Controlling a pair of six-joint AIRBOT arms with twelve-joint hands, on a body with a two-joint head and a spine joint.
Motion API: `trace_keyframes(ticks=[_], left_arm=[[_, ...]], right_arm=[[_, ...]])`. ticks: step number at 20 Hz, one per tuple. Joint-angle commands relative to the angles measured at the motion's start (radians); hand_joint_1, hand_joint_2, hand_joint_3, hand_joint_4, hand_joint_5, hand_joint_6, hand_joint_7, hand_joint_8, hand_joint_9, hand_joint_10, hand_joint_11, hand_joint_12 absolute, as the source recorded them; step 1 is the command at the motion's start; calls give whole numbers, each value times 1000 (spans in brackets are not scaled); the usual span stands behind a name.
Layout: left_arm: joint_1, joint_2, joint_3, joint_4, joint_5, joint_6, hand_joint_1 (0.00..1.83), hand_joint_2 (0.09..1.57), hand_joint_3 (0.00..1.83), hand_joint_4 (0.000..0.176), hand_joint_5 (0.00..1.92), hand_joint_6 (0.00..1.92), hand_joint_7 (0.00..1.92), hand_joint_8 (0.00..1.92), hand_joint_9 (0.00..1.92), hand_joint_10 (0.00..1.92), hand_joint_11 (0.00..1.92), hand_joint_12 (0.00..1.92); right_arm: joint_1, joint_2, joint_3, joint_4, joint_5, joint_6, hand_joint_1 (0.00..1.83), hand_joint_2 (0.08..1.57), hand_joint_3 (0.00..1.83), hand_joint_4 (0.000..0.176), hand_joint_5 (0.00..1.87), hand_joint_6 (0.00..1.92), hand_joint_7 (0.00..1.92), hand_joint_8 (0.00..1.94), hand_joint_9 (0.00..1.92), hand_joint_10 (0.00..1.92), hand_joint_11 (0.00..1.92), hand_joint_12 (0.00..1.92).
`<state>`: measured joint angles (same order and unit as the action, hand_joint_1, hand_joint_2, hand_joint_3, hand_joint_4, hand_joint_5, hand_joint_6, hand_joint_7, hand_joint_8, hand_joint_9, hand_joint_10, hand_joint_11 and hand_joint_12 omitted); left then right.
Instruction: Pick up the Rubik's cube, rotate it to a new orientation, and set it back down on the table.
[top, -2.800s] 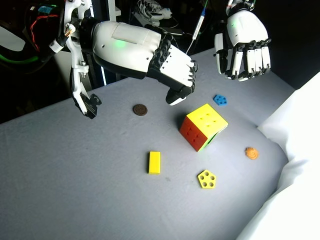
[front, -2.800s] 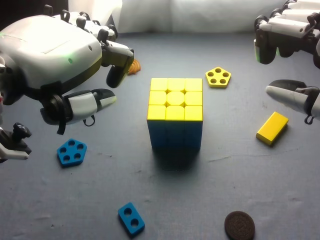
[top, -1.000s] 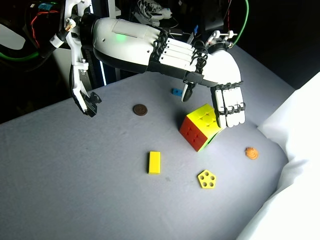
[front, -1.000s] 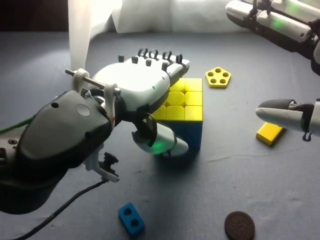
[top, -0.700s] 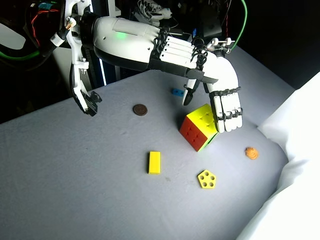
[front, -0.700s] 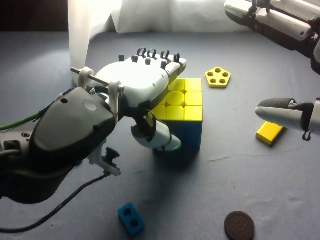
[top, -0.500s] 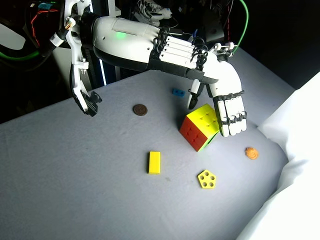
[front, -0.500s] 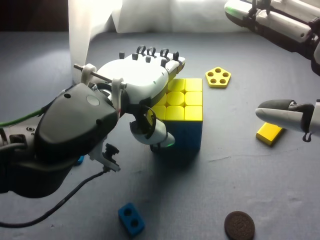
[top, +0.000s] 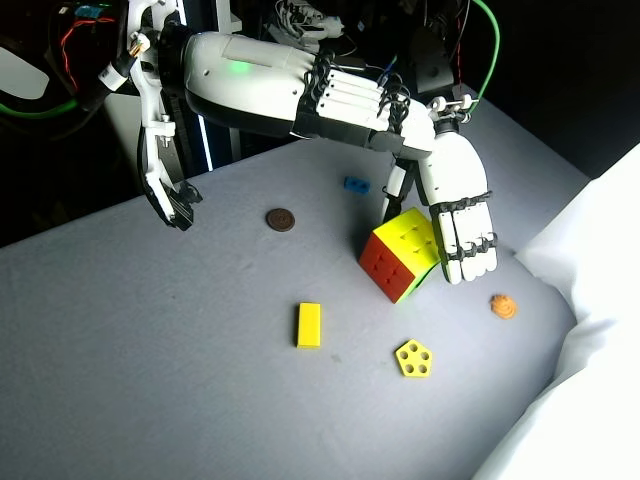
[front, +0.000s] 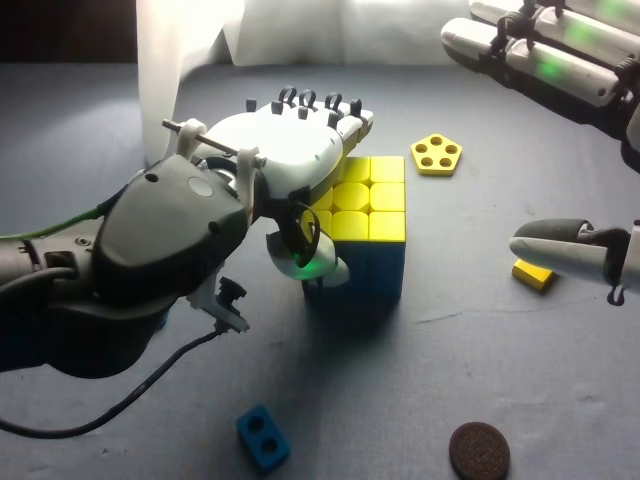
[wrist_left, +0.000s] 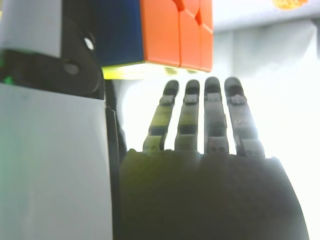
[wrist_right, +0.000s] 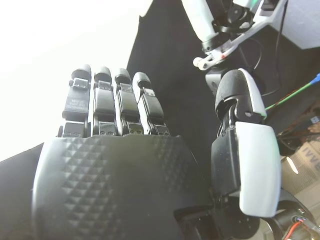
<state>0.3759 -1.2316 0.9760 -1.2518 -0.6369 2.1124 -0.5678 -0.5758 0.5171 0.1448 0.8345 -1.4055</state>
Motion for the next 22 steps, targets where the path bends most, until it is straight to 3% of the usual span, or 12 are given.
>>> trace_keyframes(ticks=[1,22], left_arm=[[-9,0,2,45,-40,2,1007,914,0,0,0,0,0,0,0,0,0,0],[29,-29,70,20,-26,2,949,912,0,0,0,0,0,0,0,0,0,0]], right_arm=[[7,6,-3,-13,137,1,334,1165,0,0,0,0,0,0,0,0,0,0],[5,5,-4,-13,138,-1,316,1175,3,0,0,0,0,0,0,0,0,0]])
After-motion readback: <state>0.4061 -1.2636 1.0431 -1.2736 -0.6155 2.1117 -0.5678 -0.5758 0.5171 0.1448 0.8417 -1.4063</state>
